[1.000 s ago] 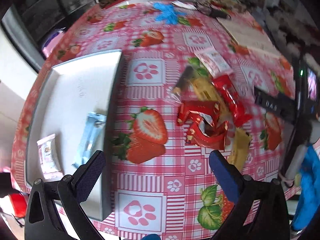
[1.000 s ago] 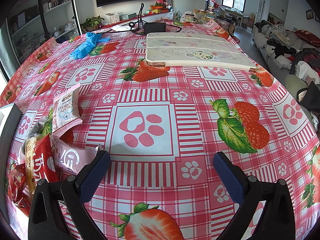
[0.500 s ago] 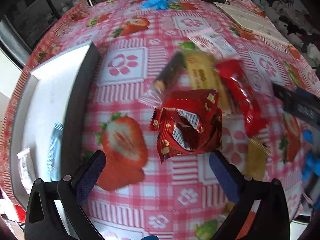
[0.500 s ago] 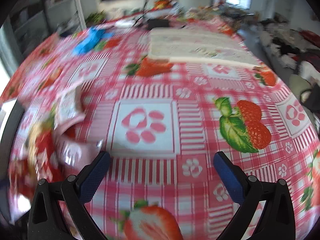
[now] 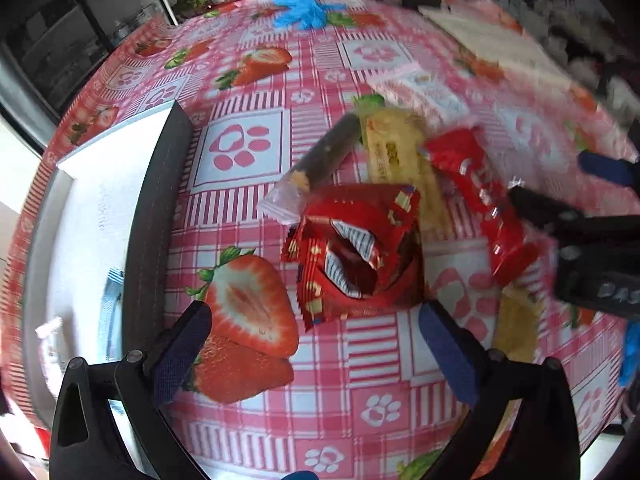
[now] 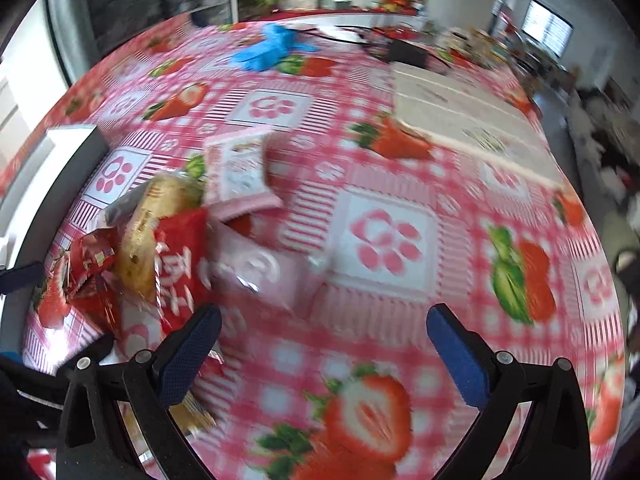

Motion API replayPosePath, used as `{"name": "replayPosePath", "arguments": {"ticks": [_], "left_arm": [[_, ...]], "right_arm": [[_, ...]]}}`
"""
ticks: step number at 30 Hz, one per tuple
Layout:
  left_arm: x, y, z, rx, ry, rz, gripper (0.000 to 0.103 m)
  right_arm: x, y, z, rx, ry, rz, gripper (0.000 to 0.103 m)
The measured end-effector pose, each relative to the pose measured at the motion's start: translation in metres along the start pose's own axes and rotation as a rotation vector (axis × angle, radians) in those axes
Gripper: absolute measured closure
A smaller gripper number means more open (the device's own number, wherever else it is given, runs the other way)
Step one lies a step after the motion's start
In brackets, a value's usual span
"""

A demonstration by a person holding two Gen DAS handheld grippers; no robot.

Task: Organize snacks

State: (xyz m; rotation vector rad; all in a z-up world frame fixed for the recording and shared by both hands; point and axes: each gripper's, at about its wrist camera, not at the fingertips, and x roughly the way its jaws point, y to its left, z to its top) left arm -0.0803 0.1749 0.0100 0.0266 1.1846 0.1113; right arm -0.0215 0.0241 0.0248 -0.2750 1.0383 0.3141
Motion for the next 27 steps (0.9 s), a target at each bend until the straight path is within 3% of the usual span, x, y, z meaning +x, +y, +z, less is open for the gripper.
{"name": "replayPosePath", "arguments": {"ticks": [3, 6, 9, 11, 13, 15, 17, 20, 24, 25, 26, 27], "left_arm": [[0.003, 0.014, -0.003, -0.080, -0.010, -0.073, 0.000], [0.001, 0.014, -0.010, -0.074, -0.064, -0.060, 0.000], [0.000, 0.014, -0.008, -0.056, -0.044, -0.062, 0.000], [-0.001, 0.014, -0.008, -0.047, -0.037, -0.051, 0.001], [-0.003, 0.010, -0.009, -0.013, -0.062, -0.033, 0.006], [-0.006, 0.005, -0.011, 0.024, -0.082, -0.031, 0.014], [-0.011, 0.001, -0.015, 0.033, -0.089, -0.070, 0.039], [-0.017, -0.006, -0.025, 0.050, -0.097, -0.088, 0.056], [-0.029, -0.011, -0.051, 0.073, -0.092, -0.109, 0.057], [-0.031, -0.009, -0.056, 0.072, -0.091, -0.104, 0.053], [-0.033, -0.007, -0.060, 0.068, -0.089, -0.096, 0.042], [-0.035, -0.004, -0.063, 0.064, -0.090, -0.089, 0.036]], "right_arm": [[0.009, 0.016, 0.016, -0.097, -0.013, -0.002, 0.000], [0.022, 0.030, 0.027, -0.173, 0.012, 0.045, 0.000], [0.035, 0.034, 0.031, -0.167, 0.057, 0.108, 0.003], [0.032, 0.030, 0.028, -0.121, 0.059, 0.131, 0.015], [0.024, 0.025, 0.024, -0.103, 0.041, 0.124, 0.052], [0.017, 0.016, 0.019, -0.065, 0.040, 0.130, 0.075], [0.011, 0.006, 0.012, -0.015, 0.048, 0.155, 0.076], [0.000, -0.007, -0.010, 0.027, 0.062, 0.151, 0.076], [-0.021, -0.020, -0.045, 0.075, 0.100, 0.159, 0.076], [-0.026, -0.022, -0.055, 0.081, 0.114, 0.172, 0.076], [-0.031, -0.024, -0.063, 0.086, 0.119, 0.184, 0.075], [-0.037, -0.027, -0.072, 0.101, 0.120, 0.189, 0.057]]}}
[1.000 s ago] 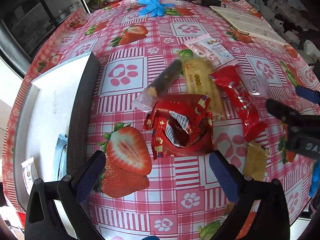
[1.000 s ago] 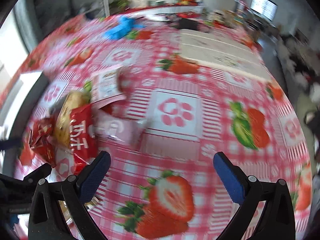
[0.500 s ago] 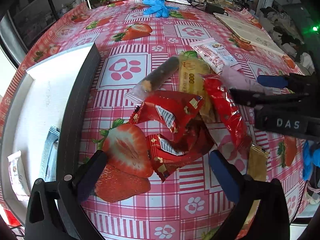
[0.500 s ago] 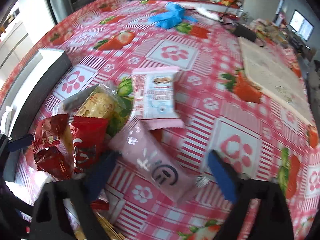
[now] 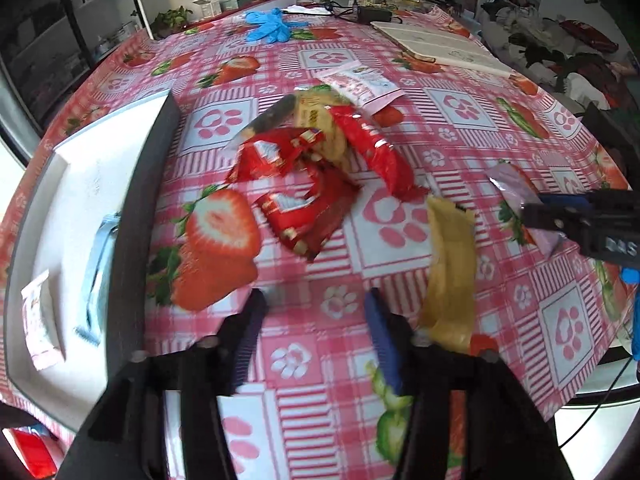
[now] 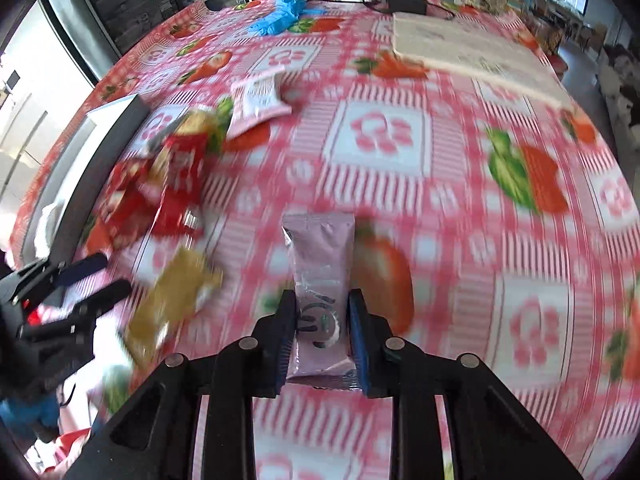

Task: Organize snacks

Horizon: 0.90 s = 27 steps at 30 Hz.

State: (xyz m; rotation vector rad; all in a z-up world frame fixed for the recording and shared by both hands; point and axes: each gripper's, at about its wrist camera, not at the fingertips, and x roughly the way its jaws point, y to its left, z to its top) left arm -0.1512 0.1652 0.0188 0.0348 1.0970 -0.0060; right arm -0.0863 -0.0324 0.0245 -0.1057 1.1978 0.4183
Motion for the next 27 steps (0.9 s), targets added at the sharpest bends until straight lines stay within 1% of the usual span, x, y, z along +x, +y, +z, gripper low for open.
{"name": "replayPosePath", "arguments": {"ticks": [1, 2, 3, 5, 7, 10, 11, 12, 13, 14, 15, 16, 17, 19, 20, 21, 22, 24, 25, 27], "left_arm": [[-0.003, 0.003, -0.001, -0.001, -0.011, 0.007, 0.026], [-0.005, 0.006, 0.000, -0.001, -0.022, 0.020, 0.023], [-0.007, 0.008, 0.003, -0.002, -0.032, 0.035, 0.023], [-0.008, 0.010, 0.012, -0.004, -0.032, 0.038, 0.023], [0.000, 0.005, 0.024, 0.018, -0.012, 0.011, 0.023], [0.014, -0.003, 0.035, 0.063, 0.001, 0.037, 0.023], [0.019, -0.005, 0.038, 0.072, 0.006, 0.032, 0.024], [0.023, -0.007, 0.041, 0.075, 0.013, 0.022, 0.027], [0.026, -0.008, 0.044, 0.074, 0.020, 0.008, 0.039], [0.027, -0.008, 0.046, 0.065, 0.021, -0.013, 0.047], [0.027, -0.008, 0.048, 0.051, 0.022, -0.026, 0.053], [0.027, -0.009, 0.049, 0.041, 0.022, -0.045, 0.063], [0.026, -0.009, 0.049, 0.039, 0.021, -0.041, 0.075], [0.025, -0.007, 0.045, 0.028, 0.019, -0.018, 0.087], [0.023, -0.004, 0.042, 0.008, 0.023, -0.017, 0.089], [0.020, 0.000, 0.036, -0.018, 0.026, -0.016, 0.089], [0.016, 0.004, 0.028, -0.033, 0.025, -0.011, 0.089], [0.008, 0.008, 0.012, -0.034, 0.004, 0.020, 0.088], [0.006, 0.008, 0.007, -0.029, -0.004, 0.029, 0.086], [0.003, 0.007, 0.003, -0.005, -0.015, 0.052, 0.065]], "right_arm": [[-0.004, -0.003, -0.006, 0.012, -0.006, -0.005, 0.018], [-0.007, -0.006, -0.011, 0.024, -0.019, -0.021, 0.002], [-0.012, -0.009, -0.015, 0.030, -0.047, -0.046, 0.000], [-0.013, -0.012, -0.017, 0.033, -0.058, -0.080, 0.000], [-0.010, -0.014, -0.016, 0.045, -0.061, -0.079, 0.000], [-0.005, -0.010, -0.012, 0.039, -0.064, -0.082, 0.000], [-0.004, -0.009, -0.011, 0.037, -0.064, -0.082, 0.000], [-0.003, -0.009, -0.009, 0.038, -0.064, -0.079, 0.000], [0.000, -0.008, -0.008, 0.040, -0.060, -0.078, 0.000], [-0.001, -0.010, -0.008, 0.040, -0.058, -0.079, 0.000], [0.000, -0.009, -0.007, 0.038, -0.056, -0.083, 0.000], [0.002, -0.009, -0.005, 0.036, -0.052, -0.090, 0.000], [0.004, -0.009, -0.003, 0.034, -0.048, -0.096, 0.000], [0.011, -0.006, 0.002, 0.023, -0.030, -0.106, 0.000], [0.015, -0.004, 0.004, 0.009, -0.014, -0.116, 0.000], [0.021, -0.001, 0.005, -0.007, 0.005, -0.132, 0.000], [0.022, 0.004, 0.006, -0.029, -0.006, -0.146, 0.000], [0.023, 0.004, 0.007, -0.020, -0.007, -0.139, 0.000], [0.023, 0.004, 0.006, -0.014, -0.015, -0.138, 0.000], [0.023, 0.003, 0.005, -0.016, -0.024, -0.140, 0.000]]}}
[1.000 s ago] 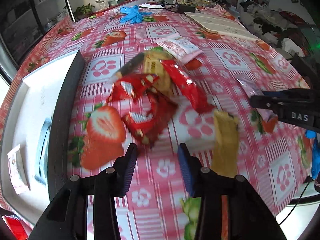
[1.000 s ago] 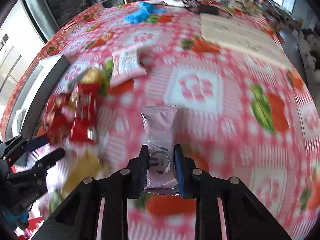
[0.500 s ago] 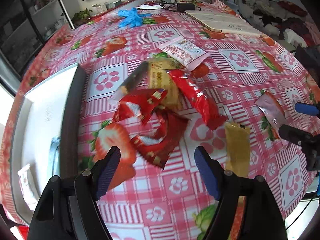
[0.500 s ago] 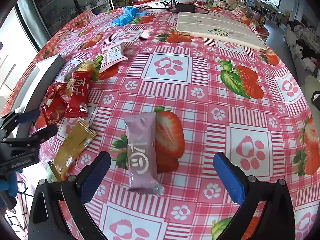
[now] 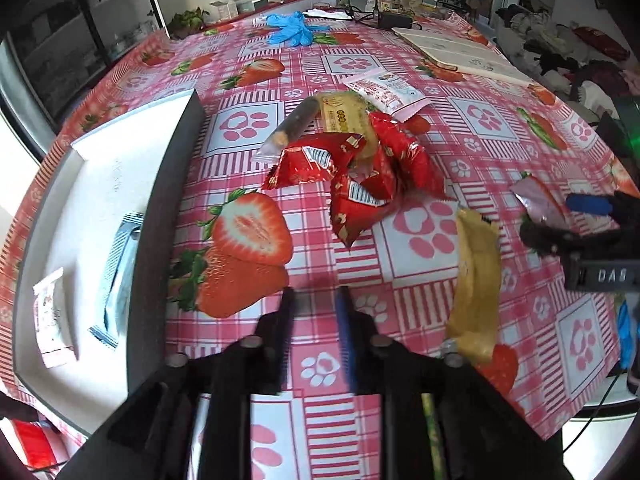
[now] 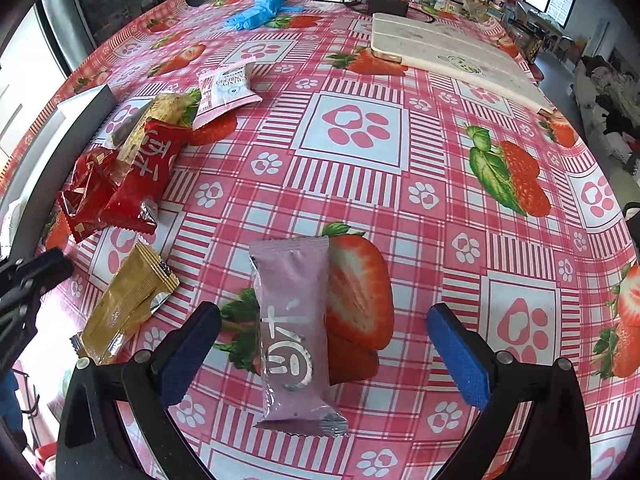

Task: Organize snacks

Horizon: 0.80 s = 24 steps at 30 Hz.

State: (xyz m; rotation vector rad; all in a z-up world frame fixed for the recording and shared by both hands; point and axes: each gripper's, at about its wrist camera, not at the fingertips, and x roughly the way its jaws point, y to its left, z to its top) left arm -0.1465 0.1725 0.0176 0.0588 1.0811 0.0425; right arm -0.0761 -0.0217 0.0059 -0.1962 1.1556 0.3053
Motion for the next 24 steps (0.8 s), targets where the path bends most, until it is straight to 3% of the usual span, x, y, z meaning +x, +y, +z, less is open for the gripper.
{"name": "replayPosePath", "arguments": {"ticks": [1, 2, 7, 11, 12, 14, 16, 19, 24], "left_arm": [[-0.001, -0.001, 0.002, 0.013, -0.004, 0.015, 0.047], [-0.002, -0.001, 0.004, 0.027, -0.021, 0.034, 0.037], [-0.011, -0.022, 0.028, 0.174, -0.114, 0.040, 0.036], [0.011, -0.041, 0.042, 0.269, -0.055, 0.040, 0.037], [0.021, -0.041, 0.046, 0.251, -0.031, 0.029, 0.041], [0.028, -0.032, 0.056, 0.167, -0.011, -0.060, 0.072], [0.033, -0.021, 0.064, 0.077, 0.027, -0.121, 0.086], [0.031, -0.009, 0.057, 0.013, 0.037, -0.119, 0.095], [0.008, 0.003, 0.009, -0.016, 0.023, -0.095, 0.096]], "right_arm": [[0.000, 0.000, 0.000, -0.001, 0.001, 0.001, 0.000], [0.000, -0.001, 0.000, -0.001, 0.002, 0.000, 0.000], [0.001, -0.001, 0.000, -0.009, 0.010, 0.002, 0.000], [0.000, 0.000, 0.000, -0.009, 0.007, 0.001, 0.000], [0.000, 0.000, 0.000, -0.009, 0.007, 0.001, 0.000], [0.001, 0.000, 0.000, -0.009, 0.007, 0.001, 0.000], [0.001, 0.000, 0.000, -0.009, 0.007, 0.000, 0.000], [0.001, 0.000, 0.000, -0.009, 0.010, 0.000, 0.000], [0.000, 0.000, 0.000, -0.011, 0.005, 0.000, 0.000]]}}
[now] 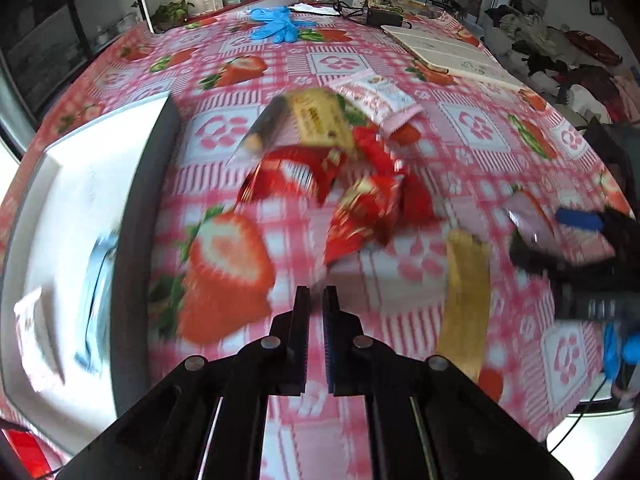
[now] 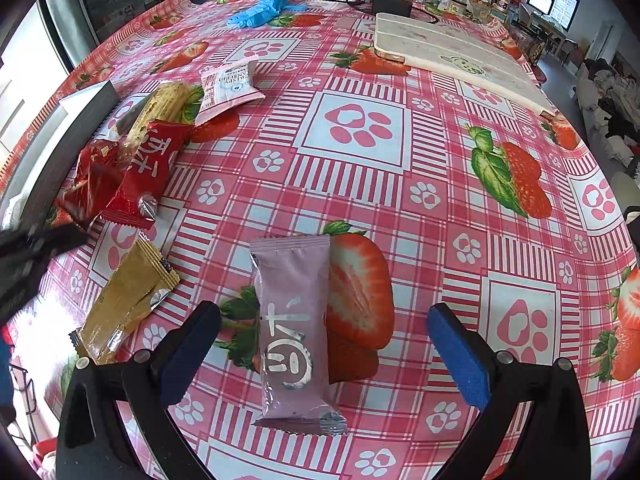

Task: Organize snacks

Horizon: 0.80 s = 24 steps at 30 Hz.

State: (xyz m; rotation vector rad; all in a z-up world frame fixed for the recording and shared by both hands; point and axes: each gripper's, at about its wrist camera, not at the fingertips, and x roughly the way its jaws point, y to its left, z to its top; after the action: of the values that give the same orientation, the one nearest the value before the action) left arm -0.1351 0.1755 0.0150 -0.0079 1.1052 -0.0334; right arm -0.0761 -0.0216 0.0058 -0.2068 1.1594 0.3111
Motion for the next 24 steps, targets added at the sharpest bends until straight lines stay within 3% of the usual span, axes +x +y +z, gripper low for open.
{"name": "replayPosePath", "arguments": {"ticks": [1, 3, 4, 5, 7, 10, 13, 15, 16, 20, 24], "left_arm": [[-0.004, 0.001, -0.007, 0.002, -0.001, 0.008, 0.095], [-0.012, -0.001, -0.012, 0.016, -0.009, 0.032, 0.083], [-0.015, -0.003, -0.009, 0.033, -0.024, 0.041, 0.064], [-0.017, -0.005, -0.004, 0.055, -0.044, 0.048, 0.038], [-0.021, -0.014, 0.010, 0.112, -0.089, 0.076, 0.022], [-0.017, -0.029, 0.031, 0.188, -0.120, 0.085, 0.022], [0.004, -0.035, 0.050, 0.202, -0.067, 0.058, 0.022], [0.018, -0.034, 0.058, 0.180, -0.039, 0.045, 0.038], [0.022, -0.032, 0.060, 0.163, -0.024, 0.038, 0.069], [0.024, -0.016, 0.062, 0.045, -0.016, -0.014, 0.072], [0.012, -0.002, 0.039, -0.013, -0.014, 0.005, 0.072]], "right_arm": [[0.000, 0.000, 0.000, -0.001, -0.003, 0.000, 0.000], [0.000, 0.000, 0.000, -0.003, -0.003, 0.000, 0.000], [0.000, 0.000, 0.000, -0.003, -0.002, 0.000, 0.000], [0.000, 0.000, -0.001, -0.004, -0.002, 0.001, 0.000], [0.000, 0.000, -0.001, -0.002, -0.003, 0.000, 0.000], [0.000, 0.000, 0.000, -0.003, -0.005, 0.000, 0.000], [0.000, 0.000, 0.000, -0.003, -0.002, 0.000, 0.000], [0.000, 0.000, 0.000, -0.005, -0.001, 0.001, 0.000], [0.000, 0.000, 0.000, -0.005, 0.000, 0.001, 0.000], [0.000, 0.000, 0.000, -0.007, -0.005, 0.001, 0.000], [0.000, 0.000, 0.000, -0.008, -0.008, 0.002, 0.000]]}}
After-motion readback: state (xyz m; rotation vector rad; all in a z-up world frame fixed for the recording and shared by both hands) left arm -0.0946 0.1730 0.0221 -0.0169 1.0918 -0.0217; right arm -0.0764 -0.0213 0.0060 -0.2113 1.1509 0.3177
